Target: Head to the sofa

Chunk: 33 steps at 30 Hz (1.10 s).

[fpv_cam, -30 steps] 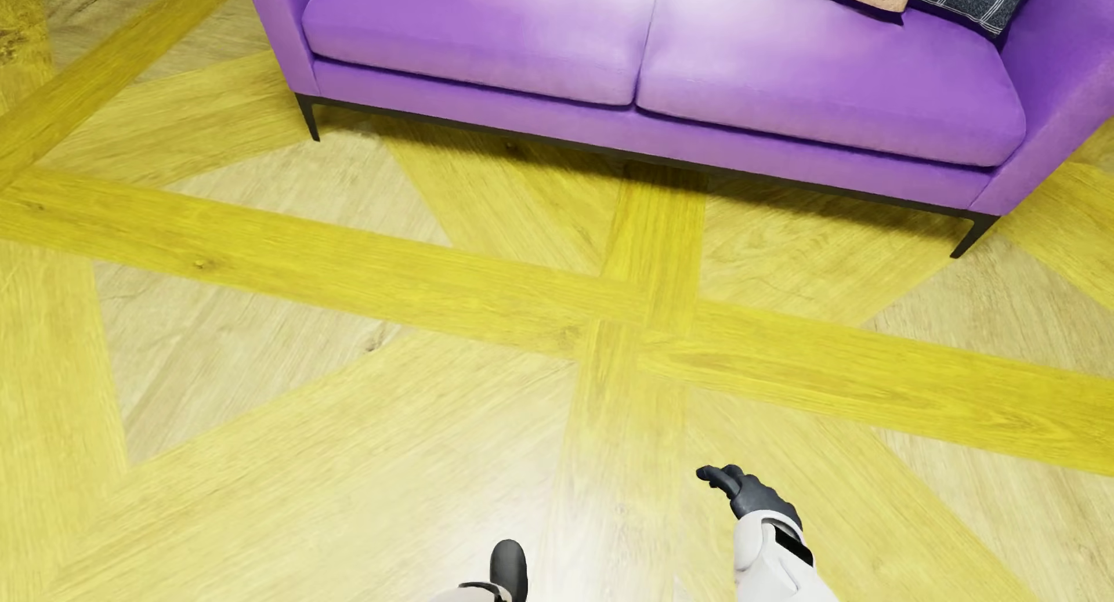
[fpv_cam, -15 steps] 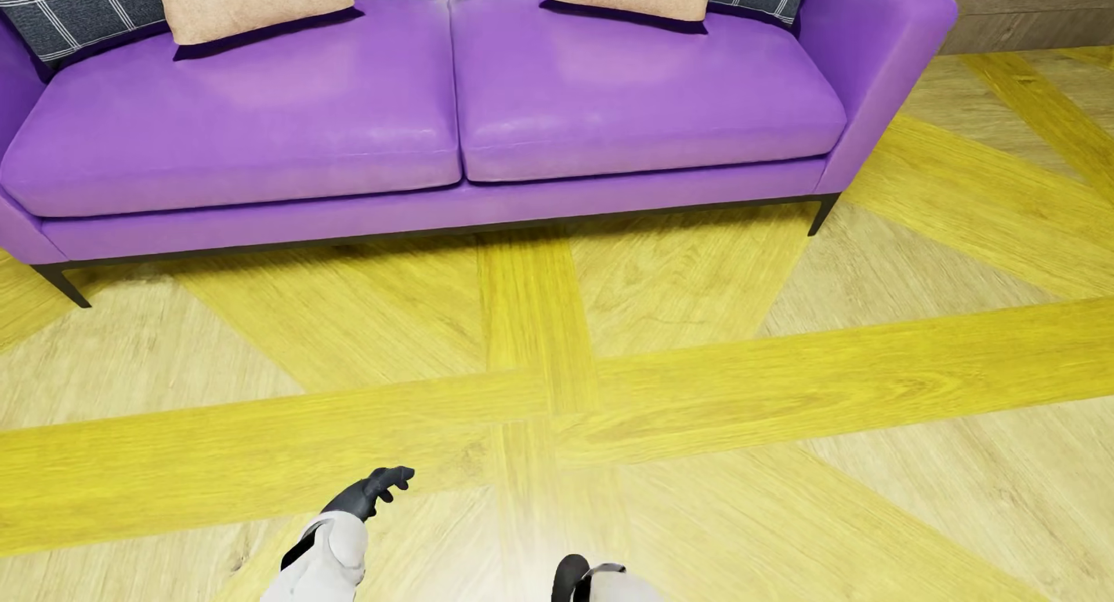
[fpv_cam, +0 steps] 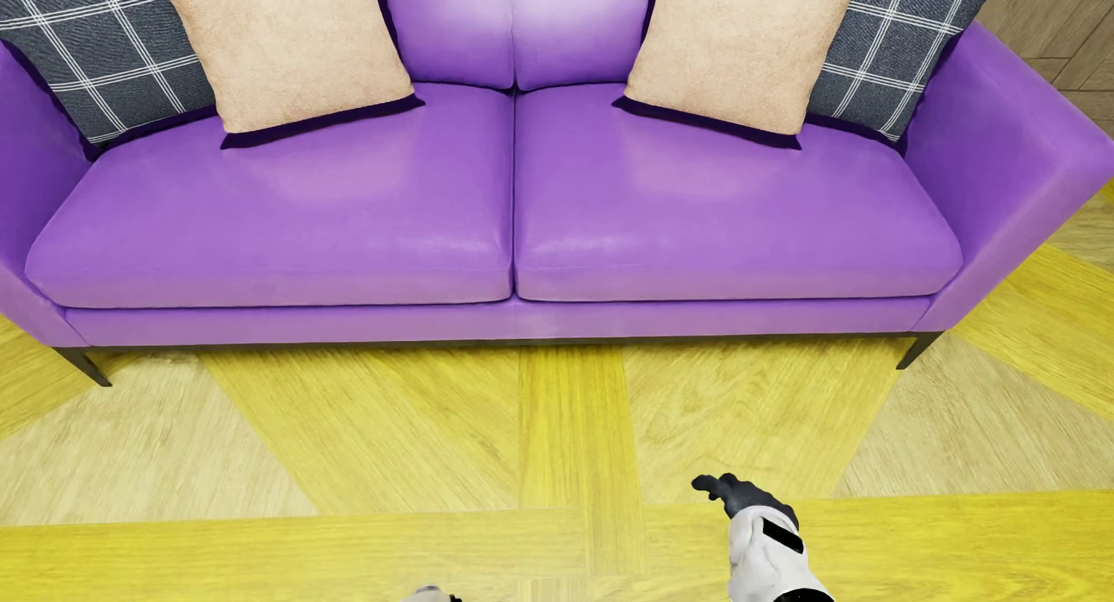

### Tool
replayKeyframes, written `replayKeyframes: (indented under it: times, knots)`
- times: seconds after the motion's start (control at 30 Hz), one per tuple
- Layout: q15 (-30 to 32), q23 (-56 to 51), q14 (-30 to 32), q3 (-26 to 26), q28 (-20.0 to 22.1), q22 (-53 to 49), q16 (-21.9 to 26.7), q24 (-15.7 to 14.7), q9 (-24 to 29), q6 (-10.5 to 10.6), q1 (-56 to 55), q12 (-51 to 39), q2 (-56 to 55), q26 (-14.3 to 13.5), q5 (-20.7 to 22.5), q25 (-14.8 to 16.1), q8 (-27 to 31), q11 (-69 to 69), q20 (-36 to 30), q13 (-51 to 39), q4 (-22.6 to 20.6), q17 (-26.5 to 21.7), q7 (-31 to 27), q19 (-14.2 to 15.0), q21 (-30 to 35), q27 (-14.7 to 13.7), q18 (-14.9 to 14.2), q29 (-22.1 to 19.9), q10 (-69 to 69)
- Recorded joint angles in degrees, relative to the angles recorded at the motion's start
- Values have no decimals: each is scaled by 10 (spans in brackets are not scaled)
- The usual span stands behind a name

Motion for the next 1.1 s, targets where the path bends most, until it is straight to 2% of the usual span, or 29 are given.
replayKeyframes:
  times: [0.03, 0.07, 0.1, 0.13, 0.17, 0.23, 0.27, 0.3, 0.33, 0.37, 0.4, 0.43, 0.47, 0.5, 0.53, 0.6, 0.63, 0.67, 0.7, 0.73, 0.77, 0.8, 0.9, 0.93, 1.0, 1.07, 1.1]
  knots:
    - [-9, -19, 22, 5, -11, 1, 9, 2, -3, 2, 10, 23, 15, 1, 6, 4, 16, -9, 4, -28, -3, -8, 21, 5, 0, -12, 11, -9, -120]
    - [-18, -40, 53, 7, -14, 3, 13, 2, -7, 3, 26, 46, 27, 7, 12, 12, 33, -18, 14, -50, -8, -12, 36, 10, 1, -30, -1, -20, -236]
    - [-28, -57, 89, 9, -12, 9, 8, 0, -10, 4, 45, 68, 40, 16, 13, 19, 50, -24, 24, -67, -13, -16, 42, 15, 5, -43, 9, -31, -313]
    - [-37, -74, 91, 8, -12, 18, -1, -1, -12, 4, 57, 87, 48, 19, 10, 23, 65, -17, 30, -78, -11, -19, 58, 22, 12, -54, 45, -39, -315]
    - [-46, -92, 74, 8, -16, 33, -9, 4, -11, 1, 65, 98, 48, 27, 0, 29, 75, 7, 27, -79, -11, -18, 72, 29, 9, -58, 57, -44, -296]
    - [-20, -133, 32, 8, -47, 64, -15, 33, -4, -13, 74, 96, 29, 45, -27, 54, 74, 91, 4, -36, -15, 6, 83, 38, -25, -62, 50, -70, -251]
    - [19, -146, 17, 7, -71, 65, -19, 46, -1, -19, 83, 91, 5, 45, -38, 58, 85, 147, -7, -7, -19, 20, 93, 44, -31, -63, 51, -78, -242]
    - [68, -150, 4, 6, -84, 54, -26, 53, 2, -25, 95, 86, -30, 38, -50, 57, 104, 212, -11, 18, -25, 28, 107, 65, -23, -66, 53, -69, -242]
    - [110, -143, -8, 7, -84, 37, -37, 52, 6, -31, 108, 80, -69, 28, -61, 36, 123, 282, -7, 37, -33, 24, 121, 100, 5, -69, 55, -36, -248]
    - [129, -128, -16, 9, -67, 16, -47, 46, 10, -40, 122, 71, -108, 15, -78, 6, 131, 350, 4, 52, -41, 17, 134, 121, 33, -73, 56, 6, -254]
    - [119, -100, -25, 11, -42, -3, -54, 40, 14, -49, 131, 57, -141, 2, -109, -5, 120, 398, 13, 68, -48, 19, 141, 123, 41, -63, 56, 41, -256]
    - [100, -63, -30, 11, -16, -19, -57, 39, 18, -58, 138, 39, -164, -8, -149, 7, 91, 422, 19, 86, -56, 32, 142, 94, 28, -36, 54, 46, -258]
    - [87, -23, -33, 9, 0, -37, -59, 35, 21, -66, 144, 11, -177, -7, -188, 30, 56, 422, 22, 106, -65, 44, 138, 71, 10, -7, 52, 33, -264]
    - [74, 29, -35, 6, 12, -50, -60, 30, 24, -73, 151, -5, -184, -19, -213, 45, 25, 403, 24, 116, -75, 48, 131, 49, 7, 24, 49, 33, -271]
    - [58, 75, -37, 1, 19, -57, -61, 26, 26, -79, 156, -23, -189, -37, -224, 41, 6, 367, 26, 129, -85, 48, 124, 36, 32, 42, 46, 58, -278]
    - [40, 105, -45, -6, 21, -84, -61, 21, 28, -88, 163, -52, -195, -69, -199, 46, 11, 243, 23, 157, -95, 31, 109, 43, 61, 45, 37, 125, -285]
    - [46, 95, -48, -9, 22, -98, -59, 18, 27, -92, 166, -61, -185, -86, -177, 35, 25, 146, 21, 178, -99, 10, 102, 60, 83, 21, 32, 142, -287]
    - [104, 77, -42, -12, 22, -111, -53, 21, 25, -94, 173, -67, -168, -99, -154, 37, 34, 54, 16, 199, -98, 3, 94, 46, 81, 10, 29, 132, -307]
    - [95, 59, -42, -13, 20, -121, -51, 20, 24, -96, 173, -71, -154, -109, -153, 55, 26, 30, 12, 220, -100, 4, 86, 36, 56, 14, 25, 104, -309]
    - [96, 47, -43, -14, 20, -129, -48, 20, 23, -97, 171, -69, -145, -111, -150, 75, 16, 16, 13, 232, -97, 13, 79, 37, 31, 18, 21, 70, -307]
    - [99, 41, -47, -16, 22, -133, -49, 15, 24, -95, 167, -64, -139, -109, -145, 90, 10, 8, 22, 233, -90, 24, 75, 40, 18, 17, 17, 44, -298]
    - [97, 42, -54, -16, 26, -131, -53, 10, 25, -91, 163, -54, -135, -102, -140, 87, 6, 8, 32, 224, -81, 27, 71, 41, 29, 19, 12, 38, -283]
    - [82, 31, -74, -15, 14, -84, -47, 20, 25, -77, 141, -34, -122, -62, -115, 52, -8, 5, 31, 160, -46, 29, 56, 32, 85, 16, -4, 69, -222]
    - [76, 24, -78, -14, -1, -60, -40, 29, 26, -70, 127, -27, -118, -46, -104, 45, -11, 7, 28, 136, -31, 34, 49, 29, 92, 15, -11, 62, -185]
    - [65, 11, -52, -9, -30, -19, -37, 46, 29, -58, 79, -19, -112, 3, -89, 46, -14, 13, 24, 87, -5, 50, 20, 24, 89, 11, -28, 31, -87]
    - [54, -3, -11, -4, -40, 13, -36, 49, 31, -45, 27, 3, -108, 24, -81, 39, -20, 21, 33, 42, 5, 54, -23, 23, 98, -3, -52, 8, 1]
    - [51, -15, -24, -2, -42, 22, -39, 44, 31, -39, 13, 13, -106, 27, -77, 36, -21, 22, 40, 23, 6, 53, -41, 24, 102, -15, -60, 3, 22]
